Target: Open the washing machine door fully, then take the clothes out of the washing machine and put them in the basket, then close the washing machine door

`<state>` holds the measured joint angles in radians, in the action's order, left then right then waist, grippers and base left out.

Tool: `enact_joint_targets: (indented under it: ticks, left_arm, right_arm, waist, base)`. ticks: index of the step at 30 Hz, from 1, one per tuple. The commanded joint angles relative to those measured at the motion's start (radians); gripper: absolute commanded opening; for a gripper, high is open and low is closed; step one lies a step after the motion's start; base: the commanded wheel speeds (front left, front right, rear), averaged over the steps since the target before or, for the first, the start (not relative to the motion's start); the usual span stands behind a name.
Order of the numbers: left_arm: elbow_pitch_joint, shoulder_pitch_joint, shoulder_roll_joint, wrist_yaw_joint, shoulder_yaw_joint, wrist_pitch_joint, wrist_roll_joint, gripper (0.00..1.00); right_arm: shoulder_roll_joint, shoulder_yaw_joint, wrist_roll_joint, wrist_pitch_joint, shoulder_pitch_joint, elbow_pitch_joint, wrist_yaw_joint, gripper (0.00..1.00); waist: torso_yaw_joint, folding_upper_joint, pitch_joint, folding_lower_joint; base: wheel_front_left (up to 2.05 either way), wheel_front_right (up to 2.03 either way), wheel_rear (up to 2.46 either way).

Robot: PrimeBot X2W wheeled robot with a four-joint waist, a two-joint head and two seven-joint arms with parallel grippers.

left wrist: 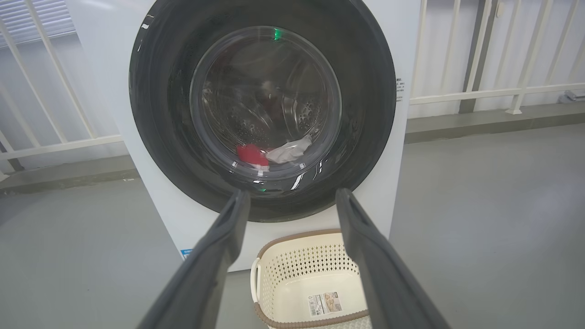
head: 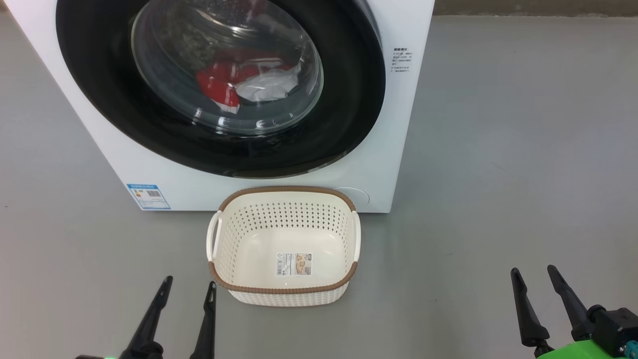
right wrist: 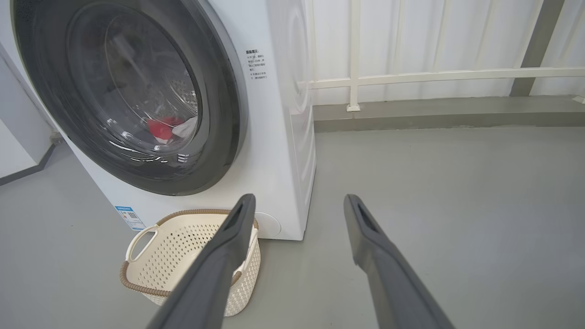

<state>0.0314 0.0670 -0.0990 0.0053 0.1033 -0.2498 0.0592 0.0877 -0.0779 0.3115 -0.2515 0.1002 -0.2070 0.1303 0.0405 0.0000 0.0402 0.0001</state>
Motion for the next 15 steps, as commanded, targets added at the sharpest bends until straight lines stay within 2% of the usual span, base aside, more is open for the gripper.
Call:
enact_joint_targets:
  ticks: [1, 14, 15]
  left_arm:
    - [-0.029, -0.008, -0.001, -0.010, -0.041, -0.012, -0.012, 1.00]
    - [-0.021, -0.002, 0.019, -0.043, -0.067, -0.012, -0.011, 1.00]
    - [-0.022, -0.005, 0.021, -0.045, -0.068, -0.012, -0.012, 1.00]
  right_arm:
    - [0.013, 0.020, -0.006, -0.010, -0.006, 0.028, 0.000, 1.00]
    - [0.007, 0.022, 0.011, -0.010, -0.007, 0.043, 0.000, 1.00]
    - [0.006, 0.024, 0.014, -0.010, -0.010, 0.045, 0.000, 0.95]
  waist:
    - [0.000, 0.0000, -0.001, 0.0000]
    - [-0.003, 0.0000, -0.002, 0.0000]
    - [-0.003, 0.0000, 0.002, 0.0000]
  base:
    - [0.00, 0.00, 0.00]
    - [0.00, 0.00, 0.00]
    - [0.00, 0.00, 0.00]
